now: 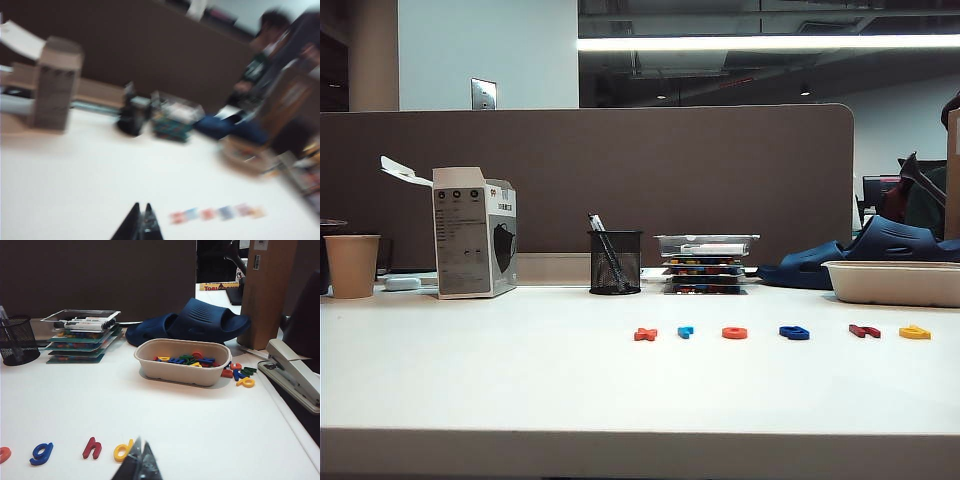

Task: Select the appropriate letters from the row of letter magnets placed on the table to arrange into the word "dog".

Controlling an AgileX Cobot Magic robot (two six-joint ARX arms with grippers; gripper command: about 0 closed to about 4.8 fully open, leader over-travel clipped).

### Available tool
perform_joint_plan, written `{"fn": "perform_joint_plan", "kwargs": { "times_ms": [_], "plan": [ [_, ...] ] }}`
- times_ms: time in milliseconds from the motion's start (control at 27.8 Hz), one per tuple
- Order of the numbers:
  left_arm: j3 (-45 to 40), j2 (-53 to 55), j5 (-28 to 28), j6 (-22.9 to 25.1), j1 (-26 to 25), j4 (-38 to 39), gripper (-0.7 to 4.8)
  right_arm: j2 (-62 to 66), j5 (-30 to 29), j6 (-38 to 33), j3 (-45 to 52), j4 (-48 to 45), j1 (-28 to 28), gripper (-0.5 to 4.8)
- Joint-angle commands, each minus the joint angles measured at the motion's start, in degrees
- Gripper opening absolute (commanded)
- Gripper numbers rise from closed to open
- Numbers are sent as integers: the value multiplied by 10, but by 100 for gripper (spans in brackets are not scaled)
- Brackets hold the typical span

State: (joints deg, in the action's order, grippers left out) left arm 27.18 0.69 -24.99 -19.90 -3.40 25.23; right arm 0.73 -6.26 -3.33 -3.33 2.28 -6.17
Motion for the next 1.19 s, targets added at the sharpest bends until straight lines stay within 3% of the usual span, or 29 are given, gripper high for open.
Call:
{"fn": "perform_joint_plan", "kwargs": {
  "times_ms": [36,324,539,647,827,899,1006,1186],
  "plan": [
    [126,53,-51,-83,0,80,-5,-8,0,2,-3,-8,1,-5],
    [426,246,-111,-91,0,237,-5,-8,0,2,-3,-8,1,-5],
    [612,347,-74,-92,0,347,-4,-8,1,2,-3,-9,1,-5],
    [666,374,-42,-92,0,394,-4,-8,2,2,-3,-9,1,-5],
    [690,408,-68,-87,7,443,-4,-8,2,2,-3,-8,1,-5],
    [690,421,-66,-88,45,444,-4,-8,2,2,-3,-8,1,-5],
    [690,438,14,-93,144,445,-4,-8,2,2,-3,-8,0,-5],
    [690,473,78,-88,249,445,-4,-8,2,2,-3,-8,0,-5]
  ]
}}
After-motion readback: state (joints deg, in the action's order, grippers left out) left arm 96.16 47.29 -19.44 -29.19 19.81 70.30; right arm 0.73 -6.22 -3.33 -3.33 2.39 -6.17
